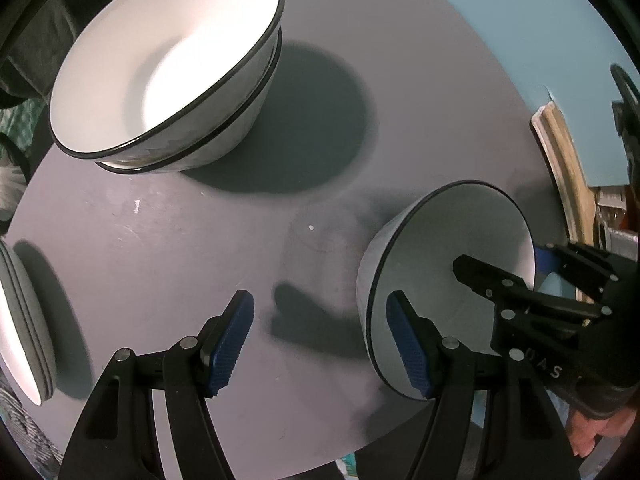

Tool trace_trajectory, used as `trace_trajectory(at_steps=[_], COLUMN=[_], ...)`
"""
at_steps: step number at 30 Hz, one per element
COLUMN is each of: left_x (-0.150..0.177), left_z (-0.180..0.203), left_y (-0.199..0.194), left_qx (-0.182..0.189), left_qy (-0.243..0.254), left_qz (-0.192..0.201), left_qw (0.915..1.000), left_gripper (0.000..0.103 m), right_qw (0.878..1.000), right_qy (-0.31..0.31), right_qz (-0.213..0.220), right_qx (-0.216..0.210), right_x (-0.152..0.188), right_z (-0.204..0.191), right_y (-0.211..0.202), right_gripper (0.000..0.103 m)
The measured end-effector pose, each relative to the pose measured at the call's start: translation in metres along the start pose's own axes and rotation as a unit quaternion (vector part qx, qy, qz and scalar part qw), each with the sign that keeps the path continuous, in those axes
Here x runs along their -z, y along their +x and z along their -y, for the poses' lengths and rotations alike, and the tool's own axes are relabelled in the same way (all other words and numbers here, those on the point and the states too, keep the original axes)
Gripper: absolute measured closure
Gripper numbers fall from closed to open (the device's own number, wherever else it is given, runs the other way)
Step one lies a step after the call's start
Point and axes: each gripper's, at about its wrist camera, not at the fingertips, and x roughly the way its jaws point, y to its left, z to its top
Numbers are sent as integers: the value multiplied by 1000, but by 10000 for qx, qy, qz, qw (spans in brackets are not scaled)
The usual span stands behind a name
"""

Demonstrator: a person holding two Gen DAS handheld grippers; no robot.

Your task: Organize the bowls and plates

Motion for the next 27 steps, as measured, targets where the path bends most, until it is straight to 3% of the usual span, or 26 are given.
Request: trace_trajectory(at_steps=[6, 10, 12, 16, 23, 27], left_x=[-2, 0, 2, 6, 16, 21], left_z=[-3, -3, -4, -13, -10, -6], left_y=[3, 6, 7, 9, 3, 2], left_qx=[78, 92, 143, 356, 568, 498], left_qy=[-88, -15, -32, -215, -89, 6], left_qz=[-61, -139, -191, -290, -282, -307], left_qw=[9999, 9999, 9997, 9987, 9979, 9983], left_gripper=[34, 50, 52, 66, 91, 93], right_qw=[10000, 10000, 9999, 9999, 9998, 9999], right_qy=[-4, -11, -34, -12, -107, -73], right_qz=[-27, -46, -47, -65, -96, -100], right_qx=[-29, -67, -84, -130, -119, -73], right_x=[3, 3, 0, -8, -10, -10], right_z=[0, 3, 1, 3, -2, -12], right_y=[-1, -3, -3, -2, -3, -1], right_gripper=[66, 75, 78, 85, 92, 93])
